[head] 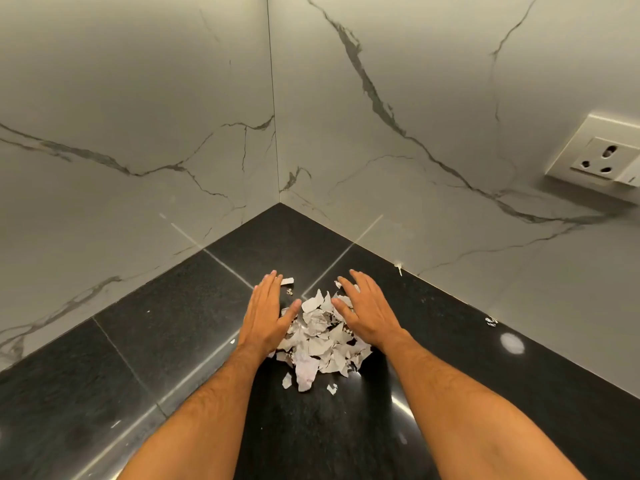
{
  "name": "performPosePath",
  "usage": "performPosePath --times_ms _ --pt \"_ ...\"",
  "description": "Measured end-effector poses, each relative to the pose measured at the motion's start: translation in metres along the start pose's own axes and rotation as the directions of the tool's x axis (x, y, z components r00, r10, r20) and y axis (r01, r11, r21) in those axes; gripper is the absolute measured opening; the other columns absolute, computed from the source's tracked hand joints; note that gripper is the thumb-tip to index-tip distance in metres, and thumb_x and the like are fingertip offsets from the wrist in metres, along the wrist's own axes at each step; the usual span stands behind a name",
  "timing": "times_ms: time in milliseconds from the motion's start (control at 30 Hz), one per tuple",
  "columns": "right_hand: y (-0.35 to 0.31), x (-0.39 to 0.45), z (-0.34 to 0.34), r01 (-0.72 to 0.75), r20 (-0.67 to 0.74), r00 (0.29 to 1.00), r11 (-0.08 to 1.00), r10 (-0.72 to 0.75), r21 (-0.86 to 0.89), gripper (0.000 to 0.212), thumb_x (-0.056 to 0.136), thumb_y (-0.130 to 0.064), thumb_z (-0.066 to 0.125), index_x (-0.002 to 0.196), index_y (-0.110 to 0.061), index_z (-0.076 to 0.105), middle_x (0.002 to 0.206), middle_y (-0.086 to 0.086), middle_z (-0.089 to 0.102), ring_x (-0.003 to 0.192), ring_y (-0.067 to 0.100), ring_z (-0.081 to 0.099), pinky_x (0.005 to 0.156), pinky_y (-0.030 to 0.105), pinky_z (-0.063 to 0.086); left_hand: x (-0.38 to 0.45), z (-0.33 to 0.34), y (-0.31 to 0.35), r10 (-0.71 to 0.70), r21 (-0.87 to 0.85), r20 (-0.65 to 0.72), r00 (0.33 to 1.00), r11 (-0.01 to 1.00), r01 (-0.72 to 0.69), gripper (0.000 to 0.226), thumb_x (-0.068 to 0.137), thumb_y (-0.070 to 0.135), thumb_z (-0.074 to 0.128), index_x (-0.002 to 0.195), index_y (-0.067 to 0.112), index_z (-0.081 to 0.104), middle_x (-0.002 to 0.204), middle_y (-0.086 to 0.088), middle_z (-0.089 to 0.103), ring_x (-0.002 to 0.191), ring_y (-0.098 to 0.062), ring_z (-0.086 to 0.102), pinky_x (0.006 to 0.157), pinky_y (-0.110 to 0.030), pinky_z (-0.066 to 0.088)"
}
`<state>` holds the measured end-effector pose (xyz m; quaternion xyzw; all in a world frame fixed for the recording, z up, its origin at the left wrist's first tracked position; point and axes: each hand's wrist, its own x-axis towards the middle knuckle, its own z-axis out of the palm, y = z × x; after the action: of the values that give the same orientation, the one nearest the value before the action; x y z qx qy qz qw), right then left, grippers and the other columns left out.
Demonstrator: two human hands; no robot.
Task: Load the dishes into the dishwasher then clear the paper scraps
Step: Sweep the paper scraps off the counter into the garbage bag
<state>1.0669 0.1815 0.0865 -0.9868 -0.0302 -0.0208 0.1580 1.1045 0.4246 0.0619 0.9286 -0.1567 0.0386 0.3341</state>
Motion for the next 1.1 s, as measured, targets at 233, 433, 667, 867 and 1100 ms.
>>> performPosePath --times_ms 233,433,667,867,1100 --pt "0.025 0.014 0.014 -0.13 0.127 0.986 0.982 0.113 0.138 0.073 0.101 -0.068 0.026 0.16 -0.027 0.023 0.17 0.005 0.01 0.157 0.022 0.004 0.127 0.045 0.013 0.033 0.007 -0.013 -0.046 -0.019 0.125 0.991 0.999 0.049 0.075 0.1 0.062 0.035 0.159 0.017 0.022 0.168 0.0 0.012 0.154 -0.012 0.003 0.123 -0.035 0.0" --pt "0.009 0.021 0.031 -0.028 0.1 0.995 0.989 0.014 0.145 0.073 0.101 -0.069 0.021 0.161 -0.027 0.024 0.17 0.005 0.011 0.157 0.018 0.002 0.128 0.044 0.001 0.03 0.012 -0.017 0.013 -0.002 0.211 0.977 1.0 -0.013 0.069 0.101 0.062 0.032 0.156 0.019 0.031 0.166 0.003 0.019 0.153 -0.006 0.004 0.124 -0.031 -0.005" --pt "-0.002 0.006 0.037 0.101 0.139 0.985 0.994 -0.107 0.05 0.072 0.1 -0.072 0.02 0.16 -0.033 0.024 0.17 0.0 0.011 0.157 0.014 0.0 0.128 0.041 -0.001 0.003 0.005 -0.025 0.077 0.022 0.26 0.963 0.996 -0.086 0.071 0.099 0.067 0.029 0.156 0.024 0.031 0.166 0.006 0.019 0.152 -0.003 0.005 0.125 -0.03 -0.001" --pt "0.003 -0.023 0.038 0.062 0.1 0.993 0.997 -0.066 0.043 0.076 0.097 -0.078 0.019 0.16 -0.035 0.023 0.17 -0.001 0.01 0.157 0.014 -0.001 0.127 0.041 -0.005 -0.031 0.009 -0.02 0.06 0.075 0.2 0.978 0.994 -0.077 0.084 0.093 0.078 0.022 0.158 0.025 0.024 0.166 0.007 0.016 0.153 -0.005 0.003 0.126 -0.034 -0.002" --pt "-0.032 -0.038 0.06 -0.064 -0.057 0.996 0.989 0.073 0.136 0.072 0.097 -0.061 0.008 0.159 -0.029 0.027 0.169 0.0 0.015 0.157 0.017 0.002 0.128 0.041 -0.004 -0.046 0.048 0.028 -0.063 0.014 0.074 0.995 0.998 0.062 0.073 0.102 0.062 0.022 0.16 0.019 0.012 0.168 0.003 0.008 0.153 -0.007 -0.002 0.125 -0.03 -0.005"
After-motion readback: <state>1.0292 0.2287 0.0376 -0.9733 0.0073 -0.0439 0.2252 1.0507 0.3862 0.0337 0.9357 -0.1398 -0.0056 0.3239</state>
